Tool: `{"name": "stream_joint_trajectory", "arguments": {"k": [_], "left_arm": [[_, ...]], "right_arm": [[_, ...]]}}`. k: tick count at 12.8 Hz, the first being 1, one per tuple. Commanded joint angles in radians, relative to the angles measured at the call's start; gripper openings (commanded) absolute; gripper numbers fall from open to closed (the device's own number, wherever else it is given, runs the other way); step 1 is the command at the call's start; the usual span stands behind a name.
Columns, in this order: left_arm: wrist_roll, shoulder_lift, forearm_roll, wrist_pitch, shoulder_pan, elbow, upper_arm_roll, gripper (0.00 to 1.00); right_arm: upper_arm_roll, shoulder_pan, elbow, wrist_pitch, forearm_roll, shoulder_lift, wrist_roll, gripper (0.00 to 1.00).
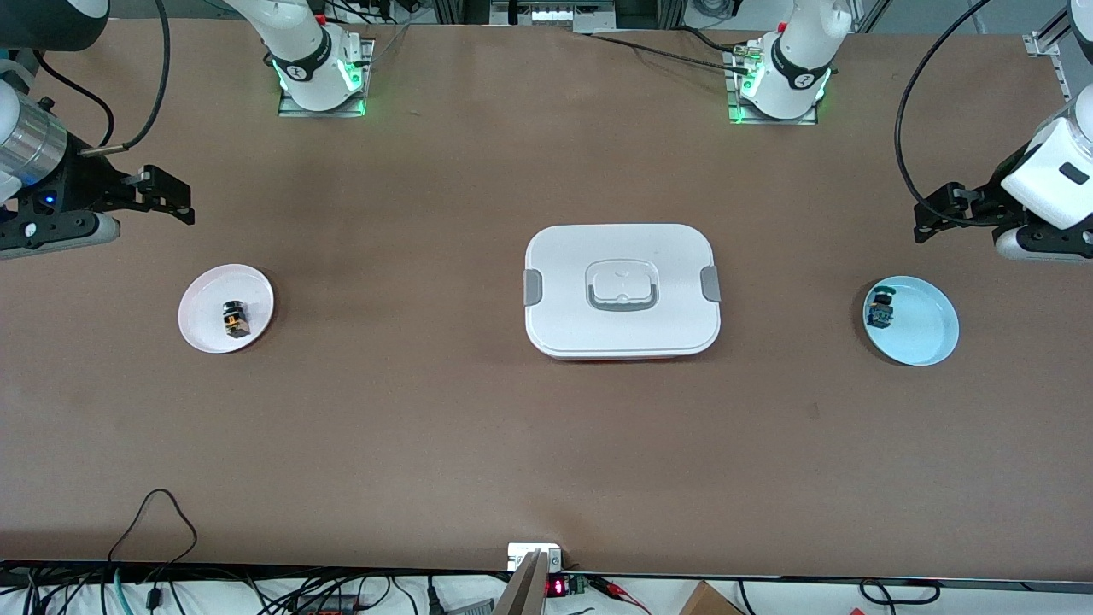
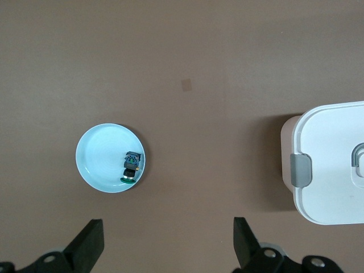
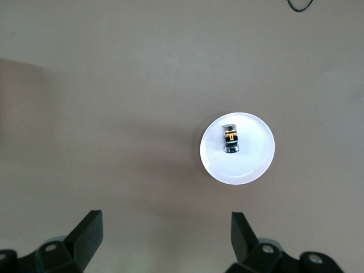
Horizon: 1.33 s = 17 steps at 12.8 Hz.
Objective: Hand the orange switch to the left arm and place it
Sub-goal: 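Move the right gripper toward the white plate with the switch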
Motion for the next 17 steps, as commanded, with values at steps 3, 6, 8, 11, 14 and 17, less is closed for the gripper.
{"name": "stream_joint_trajectory", "arguments": {"k": [3,6,8,11,14,17], "left_arm": [[-0.004,0.014,0.021,-0.013,0.003,0.029,-0.003,1.0],[-0.003,0.014,0.021,-0.013,0.004,0.029,-0.001,1.0],[-0.003,0.014,0.021,-0.013,0.003,0.029,-0.001,1.0],[-0.003,0.014,0.021,-0.013,0.003,0.029,-0.001,1.0],[-0.004,0.014,0.021,-0.013,0.003,0.029,-0.001,1.0],[-0.004,0.014,0.021,-0.013,0.003,0.029,-0.001,1.0]], "right_arm": [[0.005,-0.017,-0.013,0.006,-0.008,-0.007,-0.013,1.0],[0.005,-0.018,-0.001,0.003,0.001,-0.005,-0.014,1.0],[0.012,-0.012,0.007,0.021,-0.004,0.042,-0.014,1.0],[0.009,-0.014,0.012,-0.069,-0.002,0.076,-0.08,1.0],[0.003,-0.05,-0.022,-0.021,-0.01,0.078,-0.523,1.0],[0.003,-0.078,-0.216,0.227,-0.02,0.085,-1.005,1.0]]}}
